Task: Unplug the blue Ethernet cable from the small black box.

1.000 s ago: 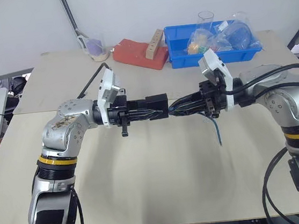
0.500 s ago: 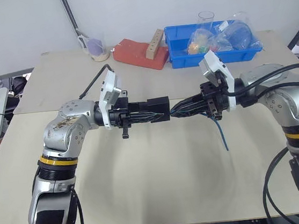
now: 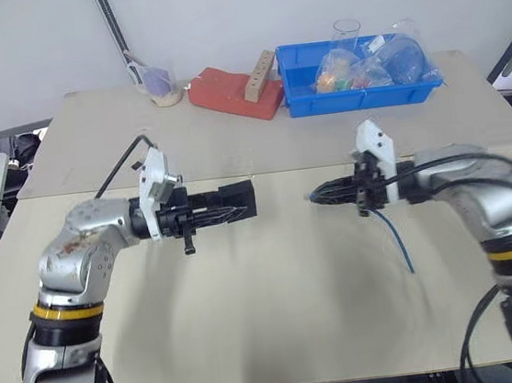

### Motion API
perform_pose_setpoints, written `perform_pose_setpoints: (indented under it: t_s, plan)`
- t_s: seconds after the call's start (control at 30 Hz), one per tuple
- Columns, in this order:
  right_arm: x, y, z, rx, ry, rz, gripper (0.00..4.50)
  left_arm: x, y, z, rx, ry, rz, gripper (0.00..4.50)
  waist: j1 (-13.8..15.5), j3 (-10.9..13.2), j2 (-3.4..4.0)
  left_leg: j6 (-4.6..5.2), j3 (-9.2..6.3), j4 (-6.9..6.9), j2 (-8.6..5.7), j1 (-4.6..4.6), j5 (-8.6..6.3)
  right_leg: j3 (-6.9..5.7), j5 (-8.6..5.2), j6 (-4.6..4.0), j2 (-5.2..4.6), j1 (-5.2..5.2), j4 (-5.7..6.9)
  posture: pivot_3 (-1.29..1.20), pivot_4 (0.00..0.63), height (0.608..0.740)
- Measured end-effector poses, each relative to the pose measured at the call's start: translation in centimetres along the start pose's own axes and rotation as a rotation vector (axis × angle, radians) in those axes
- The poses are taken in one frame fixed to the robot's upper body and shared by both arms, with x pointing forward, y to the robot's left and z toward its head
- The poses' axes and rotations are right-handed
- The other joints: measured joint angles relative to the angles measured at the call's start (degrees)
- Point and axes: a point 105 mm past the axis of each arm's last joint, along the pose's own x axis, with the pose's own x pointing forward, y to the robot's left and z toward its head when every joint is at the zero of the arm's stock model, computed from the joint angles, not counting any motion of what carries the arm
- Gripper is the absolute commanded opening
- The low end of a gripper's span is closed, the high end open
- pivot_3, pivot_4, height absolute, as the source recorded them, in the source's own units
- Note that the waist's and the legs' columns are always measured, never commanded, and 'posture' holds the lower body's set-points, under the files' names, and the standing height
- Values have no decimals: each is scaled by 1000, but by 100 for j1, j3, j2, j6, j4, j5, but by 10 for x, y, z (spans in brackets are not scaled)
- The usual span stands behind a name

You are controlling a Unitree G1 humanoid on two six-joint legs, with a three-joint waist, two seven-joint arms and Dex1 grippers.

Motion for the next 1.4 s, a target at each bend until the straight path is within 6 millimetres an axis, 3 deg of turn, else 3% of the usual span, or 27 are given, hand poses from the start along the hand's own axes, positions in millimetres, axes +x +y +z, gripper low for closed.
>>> perform_pose_setpoints:
  t_s: [0.23, 0.37, 0.43, 0.6, 0.77, 0.9, 1.0, 1.13, 1.23, 1.4]
  plan:
    - [27, 6, -43, 23, 38, -69, 13, -16, -6, -22, 15, 26, 166, 558, 69, 0, 1, -1, 5, 2, -5, -3, 0, 5, 0, 0, -15, -8, 2, 0, 150, 740]
    - [28, 6, -43, -3, 29, -65, 13, -19, -4, -25, 22, 28, 208, 558, 61, 0, 0, -1, 5, 1, -4, 2, 0, 4, 0, -1, -9, -6, 3, 0, 150, 740]
    - [28, 6, -44, -9, 27, -57, 1005, -19, -5, -24, 30, 25, 210, 558, 60, 0, 0, -1, 5, 0, -5, 2, 0, 4, 0, -1, -8, -6, 3, 0, 150, 740]
    - [19, 5, -46, -25, 54, -34, 2731, -19, -3, -22, 48, 13, 234, 558, 68, 0, 0, -1, 5, -1, -6, 0, 0, 4, 0, -1, -10, -6, 2, 0, 150, 740]
    - [-4, 14, -14, -90, 5, 16, 4446, -32, 17, -26, 47, -6, 379, 558, 55, 0, 1, 0, 4, -3, -2, 1, 0, 3, 0, -1, -6, -7, 2, 0, 150, 740]
    - [-16, 26, 27, -131, -84, 55, 4477, -55, 45, -34, 39, -36, 610, 558, 24, 0, 0, 0, 0, -5, 0, 2, 0, 2, 1, -1, -2, -7, 3, 0, 150, 740]
    - [-22, 46, 66, -134, -196, 148, 4477, -77, 64, -42, 51, -41, 798, 558, 35, 0, -1, 0, -2, -6, 1, 0, 0, 0, 1, -2, -5, -7, 3, 0, 150, 740]
    - [-29, 67, 101, -166, -283, 231, 4477, -96, 74, -60, 44, -28, 954, 558, 66, -1, -3, 0, -4, -6, 0, -1, -1, -7, 2, -2, -21, -7, 4, 0, 150, 740]
    - [-27, 73, 109, -172, -301, 242, 4477, -101, 77, -77, 5, -29, 1035, 558, 98, -2, -5, 0, -8, -5, -4, -6, 0, -18, 2, -2, -34, -7, 3, 0, 150, 740]
    - [-25, 71, 112, -173, -306, 209, 4477, -93, 79, -93, -36, -50, 1050, 558, 87, -2, -5, 0, -11, -5, -7, -10, 0, -25, 2, -2, -35, -7, 3, 0, 150, 740]
